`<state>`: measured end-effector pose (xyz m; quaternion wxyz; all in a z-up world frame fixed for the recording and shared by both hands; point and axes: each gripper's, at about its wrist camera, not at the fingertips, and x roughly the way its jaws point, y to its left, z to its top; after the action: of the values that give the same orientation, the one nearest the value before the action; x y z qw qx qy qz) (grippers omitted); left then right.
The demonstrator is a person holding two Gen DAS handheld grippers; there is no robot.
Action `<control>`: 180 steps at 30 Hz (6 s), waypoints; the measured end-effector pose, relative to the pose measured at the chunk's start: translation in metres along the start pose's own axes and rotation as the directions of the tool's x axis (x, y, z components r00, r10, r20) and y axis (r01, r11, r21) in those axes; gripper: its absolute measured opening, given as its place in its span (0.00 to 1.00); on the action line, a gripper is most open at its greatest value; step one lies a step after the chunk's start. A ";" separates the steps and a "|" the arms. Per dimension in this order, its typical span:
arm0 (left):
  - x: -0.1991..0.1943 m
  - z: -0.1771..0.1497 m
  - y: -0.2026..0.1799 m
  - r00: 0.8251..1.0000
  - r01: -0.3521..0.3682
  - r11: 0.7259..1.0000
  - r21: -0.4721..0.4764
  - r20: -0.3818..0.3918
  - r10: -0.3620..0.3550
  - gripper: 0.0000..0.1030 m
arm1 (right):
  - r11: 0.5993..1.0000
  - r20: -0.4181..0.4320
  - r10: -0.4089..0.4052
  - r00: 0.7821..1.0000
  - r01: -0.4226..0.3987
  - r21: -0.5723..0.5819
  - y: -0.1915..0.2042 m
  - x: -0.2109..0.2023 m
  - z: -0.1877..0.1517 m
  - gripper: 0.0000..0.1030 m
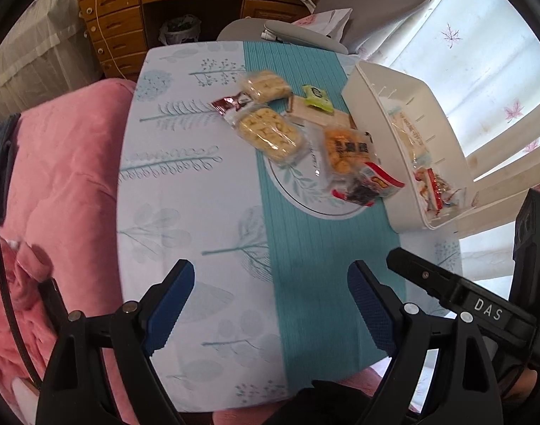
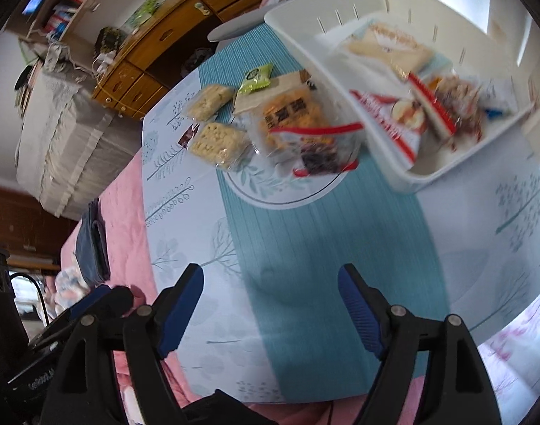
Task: Organize snacks
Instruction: 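Withdraw both tools from the tray back over the table, then grasp the clear bag of puffed crackers with the left tool while the right tool grasps a printed bag, then carry the cracker bag and printed bag into the tray and open both tools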
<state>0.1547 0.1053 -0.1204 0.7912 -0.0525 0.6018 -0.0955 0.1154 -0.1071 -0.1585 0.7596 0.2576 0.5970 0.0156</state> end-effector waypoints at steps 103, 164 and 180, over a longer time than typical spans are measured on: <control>0.137 0.179 0.024 0.998 0.043 0.998 -0.055 -0.046 -0.046 0.58 | 0.850 0.181 0.018 0.983 -0.110 0.516 -0.042 0.071 0.073 0.13; -0.001 0.068 -0.133 0.988 0.063 0.982 -0.180 0.149 -0.036 0.58 | 0.923 0.256 0.369 0.893 -0.321 -0.210 -0.054 -0.103 0.117 0.01; 0.041 0.086 -0.233 0.984 0.121 0.988 -0.093 0.139 -0.108 0.58 | 0.922 0.356 0.337 0.872 -0.229 -0.312 -0.115 -0.147 0.154 0.01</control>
<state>0.2278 -0.1333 -0.0896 0.8192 -0.1331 0.5476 -0.1066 0.1814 -0.3131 -0.0498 0.8824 0.2389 0.3757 0.1523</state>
